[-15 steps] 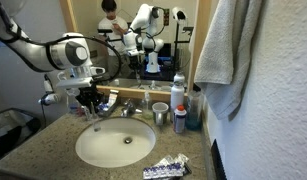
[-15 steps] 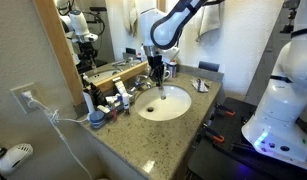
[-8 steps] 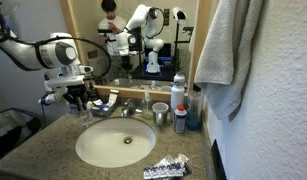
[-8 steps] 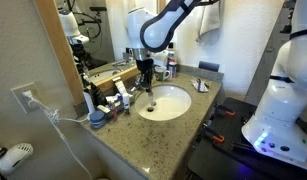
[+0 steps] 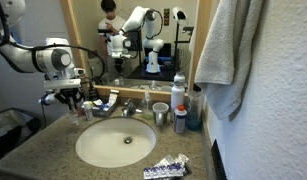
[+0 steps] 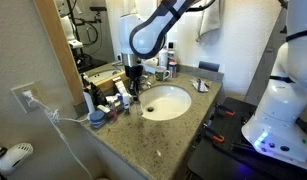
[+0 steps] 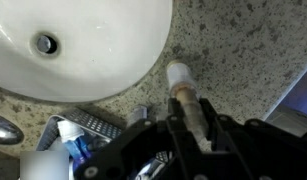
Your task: Move the spray bottle to the left side of the sink
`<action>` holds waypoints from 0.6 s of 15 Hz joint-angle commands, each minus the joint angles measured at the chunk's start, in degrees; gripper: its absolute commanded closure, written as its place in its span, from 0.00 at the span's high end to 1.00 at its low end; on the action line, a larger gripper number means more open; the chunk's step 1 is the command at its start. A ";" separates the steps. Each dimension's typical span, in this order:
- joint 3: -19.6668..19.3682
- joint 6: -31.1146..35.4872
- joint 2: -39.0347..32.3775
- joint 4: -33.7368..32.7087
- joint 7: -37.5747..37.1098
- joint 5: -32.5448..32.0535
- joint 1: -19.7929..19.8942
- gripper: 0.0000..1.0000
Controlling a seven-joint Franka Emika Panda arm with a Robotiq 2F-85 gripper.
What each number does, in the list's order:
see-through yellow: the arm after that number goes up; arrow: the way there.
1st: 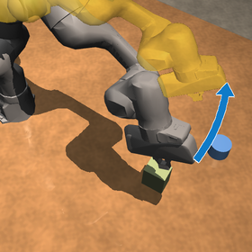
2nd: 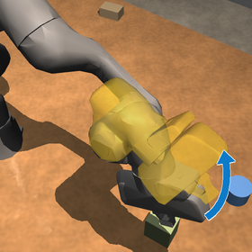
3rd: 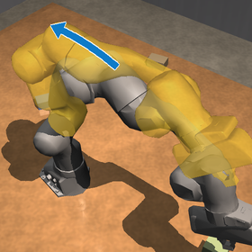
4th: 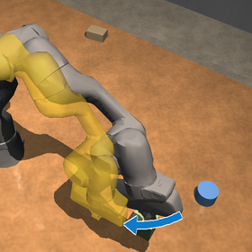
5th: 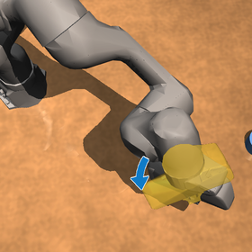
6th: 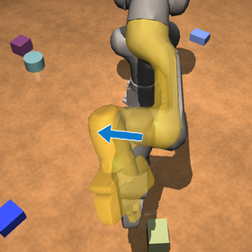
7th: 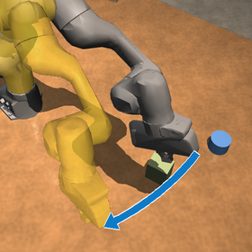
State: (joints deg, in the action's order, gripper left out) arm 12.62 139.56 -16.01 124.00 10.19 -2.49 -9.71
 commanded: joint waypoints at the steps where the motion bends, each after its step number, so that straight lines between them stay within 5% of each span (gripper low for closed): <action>1: 1.09 1.95 -3.25 -2.97 4.13 2.50 0.40 0.08; 9: 2.45 5.23 -8.86 -8.73 6.71 2.67 0.41 0.08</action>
State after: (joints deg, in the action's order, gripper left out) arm 14.24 144.11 -22.88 117.90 14.67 -0.74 -9.70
